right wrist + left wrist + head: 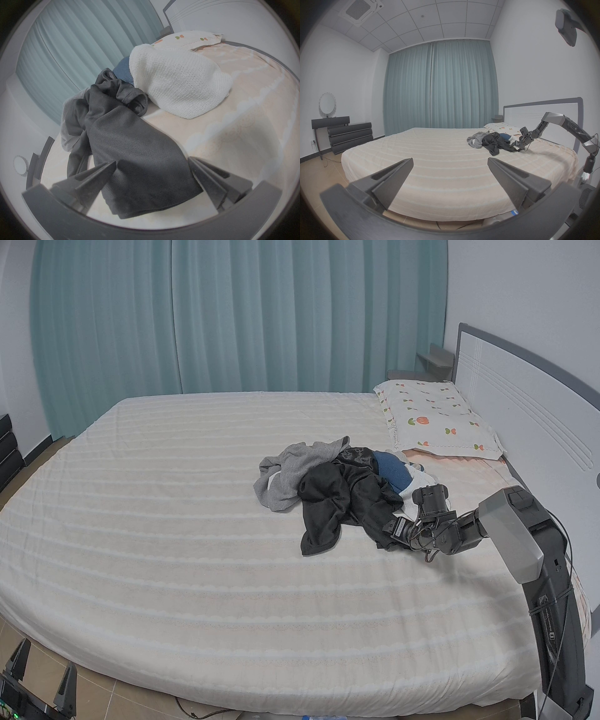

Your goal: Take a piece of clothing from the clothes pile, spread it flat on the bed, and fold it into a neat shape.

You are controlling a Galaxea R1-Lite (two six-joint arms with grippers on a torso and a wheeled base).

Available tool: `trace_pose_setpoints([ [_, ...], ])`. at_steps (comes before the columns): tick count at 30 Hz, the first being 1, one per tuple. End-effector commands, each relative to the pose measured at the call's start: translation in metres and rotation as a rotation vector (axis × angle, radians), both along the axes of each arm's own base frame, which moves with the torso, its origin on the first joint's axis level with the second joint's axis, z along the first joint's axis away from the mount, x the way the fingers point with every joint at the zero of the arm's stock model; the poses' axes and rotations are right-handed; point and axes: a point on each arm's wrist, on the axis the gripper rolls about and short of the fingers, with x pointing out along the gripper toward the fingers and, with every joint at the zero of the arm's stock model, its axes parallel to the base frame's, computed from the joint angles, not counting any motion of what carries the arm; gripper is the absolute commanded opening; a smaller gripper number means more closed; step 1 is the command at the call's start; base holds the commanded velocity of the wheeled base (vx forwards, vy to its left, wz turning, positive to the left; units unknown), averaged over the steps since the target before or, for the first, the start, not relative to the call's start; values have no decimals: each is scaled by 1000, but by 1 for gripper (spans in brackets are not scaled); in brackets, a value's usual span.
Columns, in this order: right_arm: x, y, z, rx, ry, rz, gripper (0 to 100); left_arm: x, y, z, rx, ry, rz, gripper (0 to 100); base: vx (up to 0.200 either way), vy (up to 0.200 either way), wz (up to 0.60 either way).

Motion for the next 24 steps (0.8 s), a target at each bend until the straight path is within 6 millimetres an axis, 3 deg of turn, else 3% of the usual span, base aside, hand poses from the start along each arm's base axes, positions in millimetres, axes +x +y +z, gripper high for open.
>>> trace_pose_setpoints([
  [1, 1, 4, -2, -8, -2, 12, 0, 0, 0, -4, 1, -1, 1, 100, 0, 0, 0],
  [6, 0, 3, 3, -25, -12, 9, 0, 0, 0, -4, 0, -1, 1, 100, 0, 0, 0],
  [16, -25, 0, 38, 3, -3, 28, 0, 0, 0, -4, 0, -1, 1, 100, 0, 0, 0],
  [18, -53, -3, 57, 80, 30, 90, 0, 0, 0, -4, 0, -1, 1, 100, 0, 0, 0],
  [20, -62, -3, 65, 112, 27, 102, 0, 0, 0, -4, 0, -1, 1, 100, 0, 0, 0],
  [21, -84, -7, 85, 190, 8, 113, 0, 0, 0, -4, 0, -1, 1, 100, 0, 0, 0],
  [23, -103, -10, 99, 245, -7, 126, 0, 0, 0, -4, 0, -1, 1, 100, 0, 0, 0],
  [24, -103, -10, 99, 245, -7, 126, 0, 0, 0, -4, 0, -1, 1, 100, 0, 0, 0],
])
